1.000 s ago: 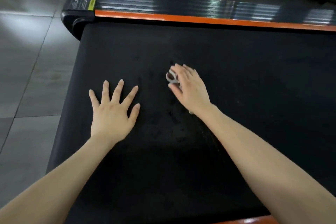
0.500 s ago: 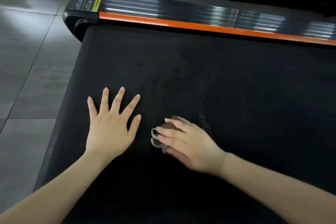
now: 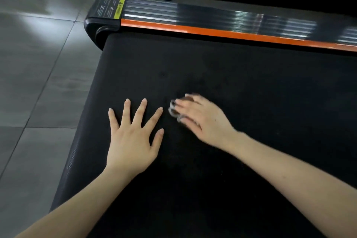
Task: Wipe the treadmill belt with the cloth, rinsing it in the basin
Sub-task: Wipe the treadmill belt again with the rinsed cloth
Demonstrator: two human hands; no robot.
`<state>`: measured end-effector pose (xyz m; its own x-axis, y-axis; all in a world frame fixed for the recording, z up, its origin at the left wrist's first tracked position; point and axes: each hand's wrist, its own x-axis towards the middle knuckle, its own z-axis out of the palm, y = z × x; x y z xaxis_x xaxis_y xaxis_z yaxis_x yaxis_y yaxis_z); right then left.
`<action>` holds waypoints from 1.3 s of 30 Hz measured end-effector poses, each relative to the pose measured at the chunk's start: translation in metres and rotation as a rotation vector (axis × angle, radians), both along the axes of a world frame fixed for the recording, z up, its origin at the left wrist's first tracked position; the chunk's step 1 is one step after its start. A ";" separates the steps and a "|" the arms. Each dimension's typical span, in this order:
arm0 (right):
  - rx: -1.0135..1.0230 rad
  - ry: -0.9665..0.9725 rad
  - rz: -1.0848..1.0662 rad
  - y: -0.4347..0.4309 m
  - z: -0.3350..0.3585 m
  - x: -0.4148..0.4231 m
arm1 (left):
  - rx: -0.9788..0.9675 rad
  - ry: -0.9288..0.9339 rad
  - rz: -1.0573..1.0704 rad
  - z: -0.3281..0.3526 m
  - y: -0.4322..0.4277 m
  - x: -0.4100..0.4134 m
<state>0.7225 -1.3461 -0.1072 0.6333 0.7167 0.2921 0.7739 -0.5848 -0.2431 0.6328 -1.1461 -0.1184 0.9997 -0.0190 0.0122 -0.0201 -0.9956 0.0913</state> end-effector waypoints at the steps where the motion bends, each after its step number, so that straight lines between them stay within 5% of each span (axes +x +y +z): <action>1: 0.006 0.019 -0.069 0.004 0.001 0.022 | 0.000 0.002 0.001 0.000 0.000 0.000; 8: 0.039 0.008 -0.687 0.067 0.003 0.159 | 0.000 -0.020 -0.005 -0.003 0.000 0.001; 13: 0.008 0.020 -0.652 0.072 0.006 0.169 | 0.001 -0.030 -0.010 -0.003 0.002 0.002; 21: -0.039 0.027 -0.212 -0.043 -0.004 -0.005 | 0.006 -0.029 0.004 -0.003 0.001 0.001; 25: -0.122 0.009 -0.563 -0.150 0.000 -0.042 | 0.022 -0.031 0.009 -0.004 0.001 0.001; 28: -0.103 0.046 -0.825 -0.147 0.011 -0.057 | 0.014 -0.030 0.017 -0.005 0.000 0.001; 31: -0.041 -0.039 -0.530 -0.059 0.013 -0.104 | 0.015 -0.029 0.019 -0.002 -0.001 0.001; 34: -0.088 0.073 -0.202 0.010 0.004 -0.156 | 0.011 -0.016 0.014 -0.001 0.002 0.000; 37: -0.199 0.087 -0.014 -0.022 0.011 -0.163 | 0.014 -0.007 0.004 -0.001 0.004 -0.002; 39: -0.289 0.040 -0.074 -0.088 0.013 -0.153 | 0.011 -0.018 0.006 -0.003 0.005 -0.002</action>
<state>0.5692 -1.4341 -0.0943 0.6939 0.7178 0.0568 0.7197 -0.6887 -0.0877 0.6312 -1.1414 -0.1211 0.9994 -0.0135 0.0303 -0.0159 -0.9967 0.0797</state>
